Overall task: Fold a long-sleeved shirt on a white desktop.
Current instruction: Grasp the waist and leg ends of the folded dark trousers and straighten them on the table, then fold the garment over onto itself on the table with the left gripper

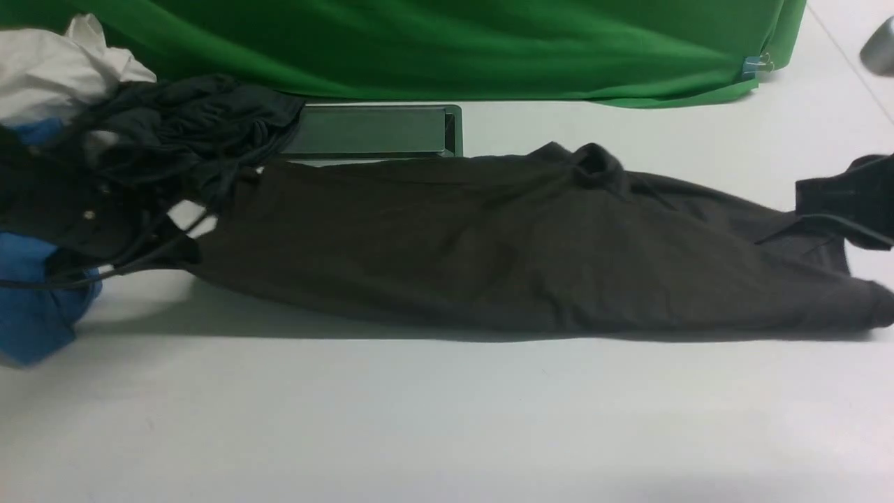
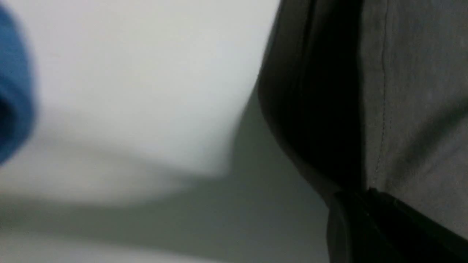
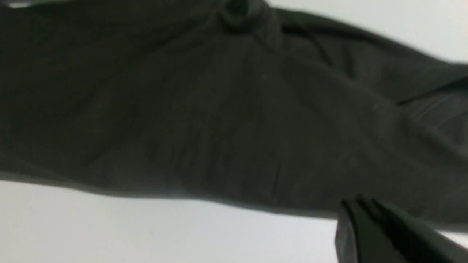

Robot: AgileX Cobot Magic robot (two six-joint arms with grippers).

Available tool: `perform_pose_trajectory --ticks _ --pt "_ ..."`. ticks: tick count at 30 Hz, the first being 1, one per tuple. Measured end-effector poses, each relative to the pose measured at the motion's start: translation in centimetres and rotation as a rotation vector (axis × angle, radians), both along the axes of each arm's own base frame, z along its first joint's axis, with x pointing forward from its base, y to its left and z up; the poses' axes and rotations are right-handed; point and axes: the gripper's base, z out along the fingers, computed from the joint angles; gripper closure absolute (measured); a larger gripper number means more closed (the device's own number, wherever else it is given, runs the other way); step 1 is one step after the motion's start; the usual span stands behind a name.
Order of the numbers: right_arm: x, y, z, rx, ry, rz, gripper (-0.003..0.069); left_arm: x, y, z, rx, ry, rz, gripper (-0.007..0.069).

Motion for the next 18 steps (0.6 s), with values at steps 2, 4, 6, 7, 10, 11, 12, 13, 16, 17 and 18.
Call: perform_pose_trajectory --ticks 2,4,6,7,10,11,12,13,16,17,18 --pt "-0.2 0.0 0.4 0.005 -0.023 -0.001 0.0640 0.0 0.3 0.0 -0.014 -0.011 0.009 0.0596" --pt "-0.3 -0.1 0.6 0.007 -0.033 -0.001 0.0638 0.0 0.2 0.1 -0.037 -0.028 0.007 0.0596" --pt "-0.5 -0.1 0.8 0.010 -0.044 -0.001 0.0638 0.1 -0.2 0.6 -0.065 -0.061 0.003 0.0596" --pt "-0.5 -0.1 0.8 0.010 -0.044 -0.001 0.0638 0.1 -0.2 0.7 -0.067 -0.067 0.002 0.0596" --pt "-0.9 -0.2 1.3 0.021 -0.066 -0.007 0.0638 0.8 -1.8 2.8 -0.140 -0.192 -0.008 0.0596" --pt "-1.0 -0.2 1.5 0.024 -0.075 -0.008 0.0638 1.0 -2.2 3.3 -0.152 -0.220 -0.016 0.0596" --pt "-1.2 -0.3 1.6 0.027 -0.082 -0.009 0.0638 1.6 -3.3 4.6 -0.175 -0.284 -0.037 0.0596" --pt "-1.3 -0.3 1.8 0.028 -0.089 -0.009 0.0636 2.0 -4.1 5.4 -0.188 -0.326 -0.058 0.0596" --pt "-2.0 -0.4 2.5 0.049 -0.116 -0.010 0.0631 4.0 -9.0 9.1 -0.205 -0.475 -0.175 0.0596" --pt "-2.4 -0.4 2.8 0.063 -0.126 -0.011 0.0630 4.7 -10.9 10.3 -0.208 -0.516 -0.223 0.0596" --pt "-2.9 -0.4 3.1 0.077 -0.132 -0.011 0.0631 5.2 -13.1 11.4 -0.217 -0.554 -0.273 0.0596"
